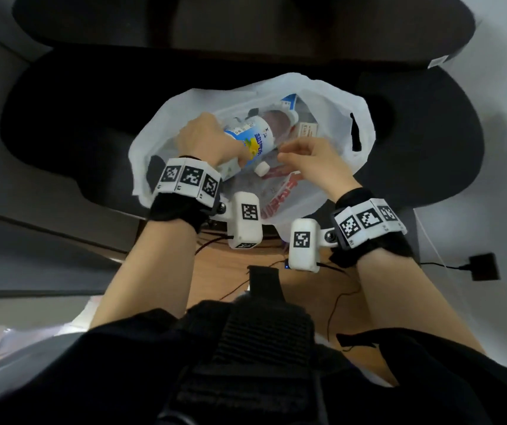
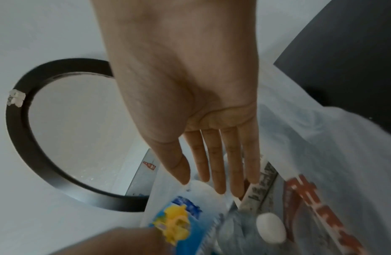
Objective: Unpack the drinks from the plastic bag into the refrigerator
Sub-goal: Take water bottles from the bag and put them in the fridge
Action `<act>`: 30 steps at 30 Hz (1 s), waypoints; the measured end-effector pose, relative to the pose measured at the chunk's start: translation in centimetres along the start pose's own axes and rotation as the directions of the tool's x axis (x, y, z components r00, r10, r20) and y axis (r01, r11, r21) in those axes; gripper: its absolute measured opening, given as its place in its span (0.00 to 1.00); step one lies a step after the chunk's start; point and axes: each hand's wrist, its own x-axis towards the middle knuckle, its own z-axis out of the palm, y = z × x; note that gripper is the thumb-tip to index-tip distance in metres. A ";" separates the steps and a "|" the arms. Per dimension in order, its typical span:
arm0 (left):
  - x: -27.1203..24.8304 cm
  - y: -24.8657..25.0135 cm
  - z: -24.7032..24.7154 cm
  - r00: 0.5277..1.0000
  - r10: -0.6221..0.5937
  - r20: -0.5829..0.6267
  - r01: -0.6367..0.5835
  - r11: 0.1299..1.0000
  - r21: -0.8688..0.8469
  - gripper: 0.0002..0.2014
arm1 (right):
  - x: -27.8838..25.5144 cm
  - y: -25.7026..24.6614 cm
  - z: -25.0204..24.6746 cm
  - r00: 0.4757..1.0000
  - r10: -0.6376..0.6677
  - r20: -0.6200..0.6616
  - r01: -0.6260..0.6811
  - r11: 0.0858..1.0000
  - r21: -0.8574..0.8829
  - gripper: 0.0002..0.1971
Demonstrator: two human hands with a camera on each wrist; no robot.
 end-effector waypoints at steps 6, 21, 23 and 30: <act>-2.4 -2.2 -2.7 0.990 -0.048 -0.132 -0.016 0.893 -0.450 0.24 | 2.0 1.4 3.2 0.989 0.146 0.028 -0.141 0.980 -0.144 0.19; -2.4 -5.4 -6.0 0.958 0.022 -0.287 -0.206 0.751 -0.627 0.23 | 6.0 2.9 8.8 0.971 0.238 0.026 -0.209 0.893 -0.400 0.19; -2.2 -5.2 -5.6 0.961 0.027 -0.276 -0.204 0.743 -0.638 0.22 | 5.6 2.2 8.5 0.986 0.167 -0.012 -0.158 0.907 -0.389 0.18; -1.8 -3.9 -4.9 0.965 0.073 -0.254 -0.236 0.672 -0.702 0.22 | 3.6 -1.8 5.2 0.947 -0.092 -0.308 0.004 0.961 -0.277 0.22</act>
